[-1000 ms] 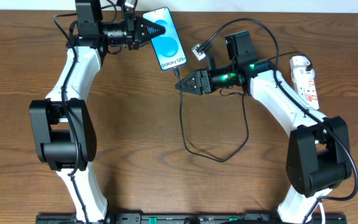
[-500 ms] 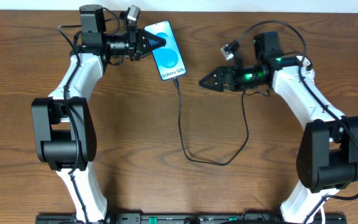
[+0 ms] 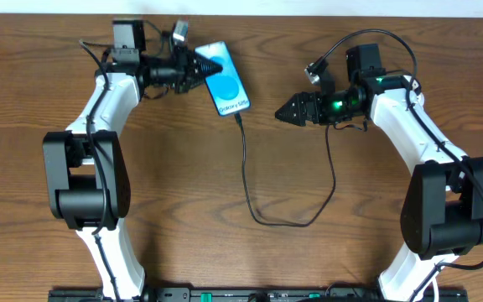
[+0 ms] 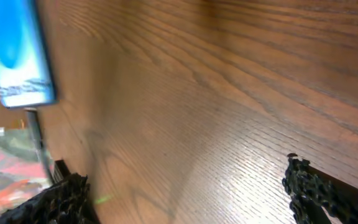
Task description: Plug charger to phone and switch on socket
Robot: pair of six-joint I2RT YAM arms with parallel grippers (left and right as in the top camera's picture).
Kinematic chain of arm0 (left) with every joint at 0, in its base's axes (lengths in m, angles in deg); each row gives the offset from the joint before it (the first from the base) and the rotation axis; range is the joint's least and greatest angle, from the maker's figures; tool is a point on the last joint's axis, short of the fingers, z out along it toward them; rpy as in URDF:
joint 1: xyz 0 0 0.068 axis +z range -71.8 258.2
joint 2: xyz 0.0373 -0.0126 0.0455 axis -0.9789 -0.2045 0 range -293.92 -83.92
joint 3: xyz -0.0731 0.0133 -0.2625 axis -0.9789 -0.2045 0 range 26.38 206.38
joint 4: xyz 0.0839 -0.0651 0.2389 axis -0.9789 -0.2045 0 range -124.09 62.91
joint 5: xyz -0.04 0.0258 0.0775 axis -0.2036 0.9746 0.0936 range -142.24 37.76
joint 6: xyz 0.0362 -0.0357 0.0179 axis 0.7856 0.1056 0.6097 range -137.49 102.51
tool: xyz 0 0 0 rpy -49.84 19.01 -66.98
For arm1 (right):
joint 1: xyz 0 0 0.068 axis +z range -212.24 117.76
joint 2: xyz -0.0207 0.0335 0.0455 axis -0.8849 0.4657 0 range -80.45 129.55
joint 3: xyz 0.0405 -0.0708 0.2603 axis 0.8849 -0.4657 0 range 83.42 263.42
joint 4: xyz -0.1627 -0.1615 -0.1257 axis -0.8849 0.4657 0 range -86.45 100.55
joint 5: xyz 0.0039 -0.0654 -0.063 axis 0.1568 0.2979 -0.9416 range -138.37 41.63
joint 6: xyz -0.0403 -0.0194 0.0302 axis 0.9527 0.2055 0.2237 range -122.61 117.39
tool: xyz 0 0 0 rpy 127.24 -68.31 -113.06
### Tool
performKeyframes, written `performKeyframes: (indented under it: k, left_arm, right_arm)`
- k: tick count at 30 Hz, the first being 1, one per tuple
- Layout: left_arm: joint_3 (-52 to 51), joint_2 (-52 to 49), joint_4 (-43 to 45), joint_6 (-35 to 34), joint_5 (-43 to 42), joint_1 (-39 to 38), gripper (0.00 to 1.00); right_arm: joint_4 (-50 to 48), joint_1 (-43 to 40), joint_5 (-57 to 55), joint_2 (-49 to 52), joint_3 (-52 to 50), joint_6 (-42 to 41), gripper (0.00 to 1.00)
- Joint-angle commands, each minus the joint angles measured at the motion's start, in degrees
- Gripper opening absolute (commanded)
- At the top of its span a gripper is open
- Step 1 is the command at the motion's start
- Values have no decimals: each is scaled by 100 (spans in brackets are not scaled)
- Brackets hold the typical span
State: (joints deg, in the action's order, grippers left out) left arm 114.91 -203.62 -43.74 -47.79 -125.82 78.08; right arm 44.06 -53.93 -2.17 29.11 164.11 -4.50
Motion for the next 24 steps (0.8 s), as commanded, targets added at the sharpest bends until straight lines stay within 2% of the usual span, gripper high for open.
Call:
performKeyframes:
  k: [1,4,9,16,24]
  left_arm:
    - [44,-48,-833,990,1200,-48,7]
    - [44,-48,-1552,1521,1613,-136,8]
    - [44,-55,-2057,1812,1895,-286,7]
    - [44,-79,-2227,2155,2227,-684,7]
    - [44,-549,-2120,2146,2221,-796,7]
  right_arm:
    - [7,55,-109,-26,63,111,99]
    - [4,66,-111,-26,63,111,99]
    - [2,79,-133,-26,63,111,99]
    - [39,101,-131,-26,63,114,99]
    - [68,199,-142,-26,63,111,99]
